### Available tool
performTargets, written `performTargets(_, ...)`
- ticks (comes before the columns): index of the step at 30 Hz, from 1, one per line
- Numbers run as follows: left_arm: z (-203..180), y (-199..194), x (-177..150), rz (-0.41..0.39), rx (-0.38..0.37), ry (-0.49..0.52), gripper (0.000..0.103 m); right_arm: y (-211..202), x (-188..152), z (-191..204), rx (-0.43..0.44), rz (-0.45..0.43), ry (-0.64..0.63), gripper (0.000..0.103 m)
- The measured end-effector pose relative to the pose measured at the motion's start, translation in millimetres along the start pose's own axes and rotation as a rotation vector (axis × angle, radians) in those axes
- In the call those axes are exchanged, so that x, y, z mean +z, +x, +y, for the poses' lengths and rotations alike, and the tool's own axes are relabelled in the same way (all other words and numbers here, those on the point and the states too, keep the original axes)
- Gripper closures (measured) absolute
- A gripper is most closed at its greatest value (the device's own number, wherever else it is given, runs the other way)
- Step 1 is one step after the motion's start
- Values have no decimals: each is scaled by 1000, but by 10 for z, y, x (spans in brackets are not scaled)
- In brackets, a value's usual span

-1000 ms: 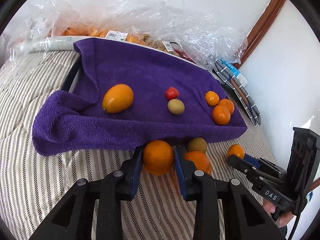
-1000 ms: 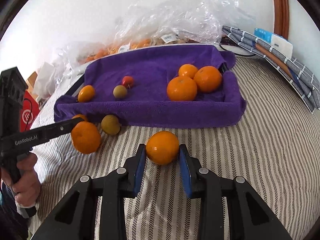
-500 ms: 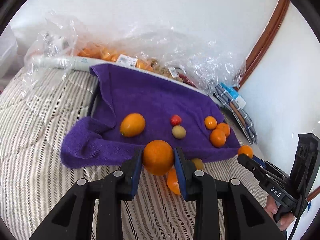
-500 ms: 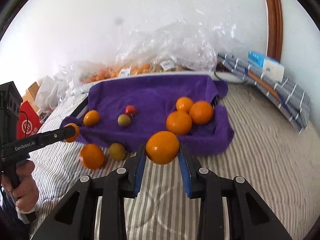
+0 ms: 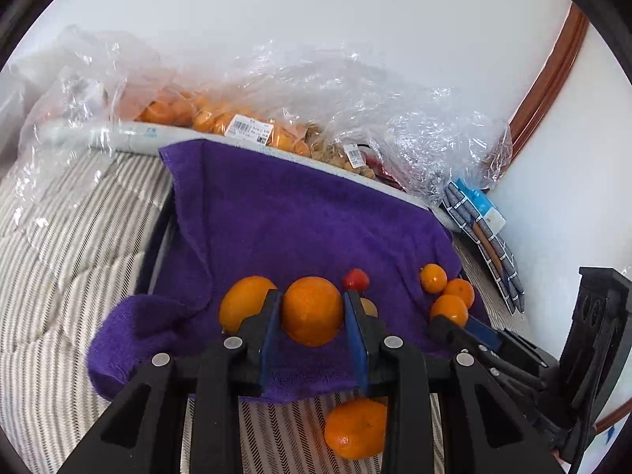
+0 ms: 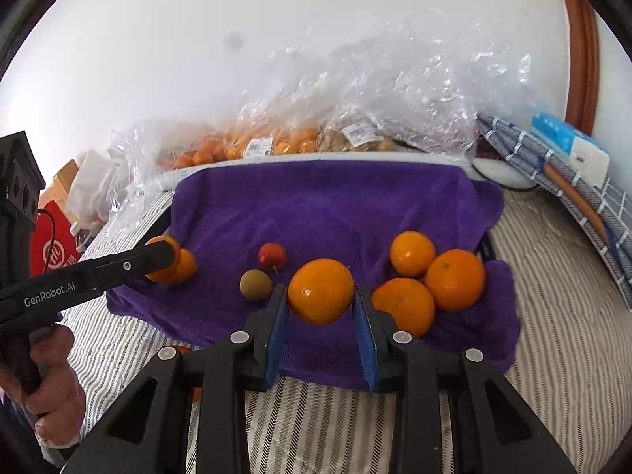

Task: Organize fruits
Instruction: 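Place the orange from the right gripper on the towel while the left gripper places its orange, then grasp a yellow-green fruit with the right gripper while the left gripper grasps a large orange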

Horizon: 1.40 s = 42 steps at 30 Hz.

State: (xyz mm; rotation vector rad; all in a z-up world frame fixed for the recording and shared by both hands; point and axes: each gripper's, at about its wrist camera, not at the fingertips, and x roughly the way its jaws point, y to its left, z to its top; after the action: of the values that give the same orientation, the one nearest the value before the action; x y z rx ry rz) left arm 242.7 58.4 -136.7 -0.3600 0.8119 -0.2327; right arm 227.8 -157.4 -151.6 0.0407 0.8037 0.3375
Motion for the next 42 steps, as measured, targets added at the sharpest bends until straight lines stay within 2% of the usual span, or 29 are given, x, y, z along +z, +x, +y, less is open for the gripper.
performTargets(9,21,111,-55,22,-11,-10,73,91,-57,43,15,15,-14,70)
performTargets(17,-17,131,-78,12,14,8,73,134,-68,48,-4,11,-20,69)
performTargets(21,-25,132,-79,9,16,10,73,102,-80,45,-17,1,-20,56)
performTargets(23,-26,130,-76,10,9,15,72,47,-105,35,-26,-12,-18,54)
performTargets(26,-9,97,-64,11,-5,7,66,-67,-123,20,-28,-35,-2,54)
performTargets(29,25,-40,-44,-33,-9,-3,62,-207,-135,49,-36,-58,1,55)
performTargets(30,39,-85,-40,-44,-11,-3,60,-248,-155,70,-38,-53,7,55)
performTargets(34,129,-303,-4,-72,-25,-8,57,-334,-262,192,-13,-12,7,66)
performTargets(42,439,-647,-165,-75,44,-6,56,-133,-368,451,37,70,-48,67)
